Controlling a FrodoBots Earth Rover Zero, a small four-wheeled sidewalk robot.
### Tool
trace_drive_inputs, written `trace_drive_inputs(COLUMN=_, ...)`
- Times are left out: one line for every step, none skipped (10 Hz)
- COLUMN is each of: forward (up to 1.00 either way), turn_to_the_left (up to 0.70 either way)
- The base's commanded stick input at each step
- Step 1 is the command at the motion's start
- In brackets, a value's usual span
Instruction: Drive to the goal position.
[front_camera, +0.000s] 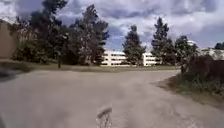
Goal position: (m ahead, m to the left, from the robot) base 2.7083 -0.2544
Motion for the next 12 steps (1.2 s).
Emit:
trace_drive_inputs(forward=0.70, turn_to_the_left=-0.27)
trace_drive_inputs(forward=0.70, turn_to_the_left=-0.27)
trace_drive_inputs(forward=0.70, turn_to_the_left=-0.27)
trace_drive_inputs(forward=0.70, turn_to_the_left=-0.27)
trace_drive_inputs(forward=0.70, turn_to_the_left=-0.27)
trace_drive_inputs(forward=0.70, turn_to_the_left=-0.27)
trace_drive_inputs(forward=0.70, turn_to_the_left=-0.27)
trace_drive_inputs(forward=0.70, turn_to_the_left=-0.27)
trace_drive_inputs(forward=0.70, turn_to_the_left=-0.17)
trace_drive_inputs(forward=0.70, turn_to_the_left=0.00)
trace_drive_inputs(forward=0.70, turn_to_the_left=0.00)
trace_drive_inputs(forward=0.70, turn_to_the_left=0.00)
